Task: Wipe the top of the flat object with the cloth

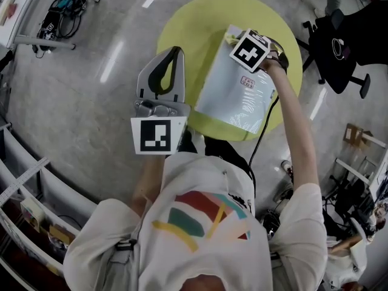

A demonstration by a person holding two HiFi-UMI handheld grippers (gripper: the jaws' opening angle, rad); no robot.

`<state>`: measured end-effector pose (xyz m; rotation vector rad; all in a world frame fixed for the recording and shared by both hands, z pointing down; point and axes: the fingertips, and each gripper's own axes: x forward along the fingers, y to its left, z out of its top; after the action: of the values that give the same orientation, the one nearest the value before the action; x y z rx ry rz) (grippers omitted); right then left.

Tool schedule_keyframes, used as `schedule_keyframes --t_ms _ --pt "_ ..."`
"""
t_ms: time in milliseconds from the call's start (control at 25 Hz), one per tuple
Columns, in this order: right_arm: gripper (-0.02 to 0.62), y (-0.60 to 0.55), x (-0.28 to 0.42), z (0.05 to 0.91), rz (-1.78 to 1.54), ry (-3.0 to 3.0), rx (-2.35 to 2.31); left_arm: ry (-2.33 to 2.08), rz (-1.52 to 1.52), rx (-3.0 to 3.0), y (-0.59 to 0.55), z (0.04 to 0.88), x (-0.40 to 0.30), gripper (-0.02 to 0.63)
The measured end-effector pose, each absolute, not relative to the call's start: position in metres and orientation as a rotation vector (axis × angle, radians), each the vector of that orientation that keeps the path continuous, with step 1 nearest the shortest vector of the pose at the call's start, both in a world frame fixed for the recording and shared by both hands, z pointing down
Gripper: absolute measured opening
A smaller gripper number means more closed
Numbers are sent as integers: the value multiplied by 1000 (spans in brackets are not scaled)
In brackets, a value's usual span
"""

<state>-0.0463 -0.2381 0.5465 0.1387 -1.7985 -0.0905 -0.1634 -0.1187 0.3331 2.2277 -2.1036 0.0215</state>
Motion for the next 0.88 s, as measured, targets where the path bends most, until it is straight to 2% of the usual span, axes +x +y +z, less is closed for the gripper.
schedule_keyframes --t_ms 880 --pt "26 -87 -48 548 -7 -1797 -30 -2073 28 2271 -117 334 -157 17"
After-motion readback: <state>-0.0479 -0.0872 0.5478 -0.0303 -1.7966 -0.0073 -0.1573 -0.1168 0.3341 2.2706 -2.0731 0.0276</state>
